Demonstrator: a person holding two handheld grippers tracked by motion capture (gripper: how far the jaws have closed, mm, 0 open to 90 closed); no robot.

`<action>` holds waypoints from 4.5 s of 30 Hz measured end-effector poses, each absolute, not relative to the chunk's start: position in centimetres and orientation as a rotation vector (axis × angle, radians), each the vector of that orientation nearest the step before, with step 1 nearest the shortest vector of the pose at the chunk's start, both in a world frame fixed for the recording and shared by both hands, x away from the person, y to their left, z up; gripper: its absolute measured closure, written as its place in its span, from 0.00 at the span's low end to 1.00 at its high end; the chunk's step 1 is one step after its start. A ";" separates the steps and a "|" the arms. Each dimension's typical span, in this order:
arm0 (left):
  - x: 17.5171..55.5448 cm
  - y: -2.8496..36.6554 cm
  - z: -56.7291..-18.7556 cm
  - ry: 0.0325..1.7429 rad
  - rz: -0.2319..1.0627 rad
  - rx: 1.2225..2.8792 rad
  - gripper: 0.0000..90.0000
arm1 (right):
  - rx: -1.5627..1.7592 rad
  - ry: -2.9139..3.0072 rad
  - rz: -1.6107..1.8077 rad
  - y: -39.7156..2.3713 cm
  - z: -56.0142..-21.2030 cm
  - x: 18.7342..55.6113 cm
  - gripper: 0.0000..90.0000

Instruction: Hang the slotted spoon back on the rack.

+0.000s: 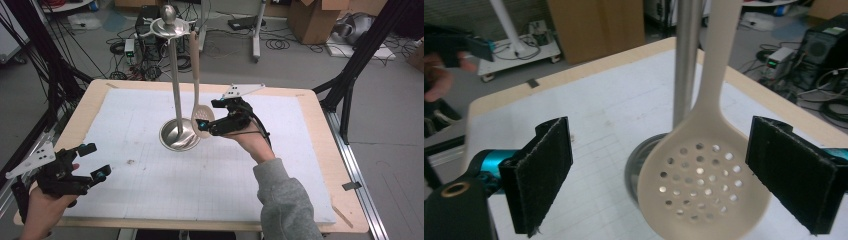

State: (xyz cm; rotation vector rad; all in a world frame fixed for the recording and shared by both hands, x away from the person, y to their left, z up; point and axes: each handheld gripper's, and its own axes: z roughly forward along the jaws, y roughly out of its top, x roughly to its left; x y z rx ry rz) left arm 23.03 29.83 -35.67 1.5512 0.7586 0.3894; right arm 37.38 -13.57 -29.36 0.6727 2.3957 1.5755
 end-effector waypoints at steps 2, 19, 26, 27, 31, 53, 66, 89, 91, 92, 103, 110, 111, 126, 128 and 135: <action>23.2 29.8 -35.7 0.758 0.390 1.549 0.02 | 0.671 2.401 1.582 -13.8 -29.5 37.0 0.12; 23.8 29.2 -35.9 0.745 0.392 1.558 0.02 | 0.656 2.341 1.597 -16.7 -30.5 34.7 0.12; 24.2 28.7 -36.1 0.739 0.397 1.572 0.02 | 0.651 2.306 1.624 -18.5 -31.2 33.2 0.12; 24.3 28.7 -36.1 0.740 0.398 1.571 0.02 | 0.650 2.303 1.627 -18.7 -31.3 33.0 0.12; 24.5 28.5 -36.2 0.741 0.398 1.572 0.02 | 0.655 2.303 1.633 -19.8 -32.0 32.4 0.11; 25.1 27.6 -36.6 0.736 0.372 1.599 0.02 | 0.712 2.241 1.665 -22.5 -34.6 30.1 0.02; 25.1 27.5 -36.9 0.738 0.374 1.599 0.02 | 0.756 2.184 1.677 -24.4 -36.3 29.0 0.02; 25.2 28.0 -37.1 0.745 0.395 1.592 0.02 | 0.929 2.039 1.720 -30.8 -37.7 27.6 0.01; 25.2 28.2 -37.1 0.756 0.413 1.594 0.02 | 0.940 2.014 1.705 -31.3 -37.7 27.4 0.02; 25.2 28.2 -37.1 0.760 0.424 1.599 0.02 | 0.940 2.009 1.696 -31.6 -37.7 27.4 0.02; 25.2 29.8 -37.3 0.810 0.482 1.584 0.02 | 0.979 1.956 1.621 -33.8 -38.1 26.8 0.02; 25.3 30.9 -37.6 0.851 0.520 1.573 0.02 | 1.025 1.899 1.625 -35.1 -38.3 26.4 0.02; 25.3 31.1 -37.7 0.861 0.530 1.570 0.02 | 1.028 1.888 1.618 -35.3 -38.3 26.4 0.02; 25.1 32.9 -38.1 0.936 0.642 1.594 0.02 | 1.076 1.810 1.593 -37.1 -38.5 25.8 0.02; 25.1 33.0 -38.2 0.940 0.643 1.589 0.02 | 1.078 1.813 1.581 -37.4 -38.5 25.7 0.02; 25.1 33.9 -38.6 0.976 0.651 1.566 0.02 | 1.105 1.788 1.569 -38.4 -39.1 25.5 0.02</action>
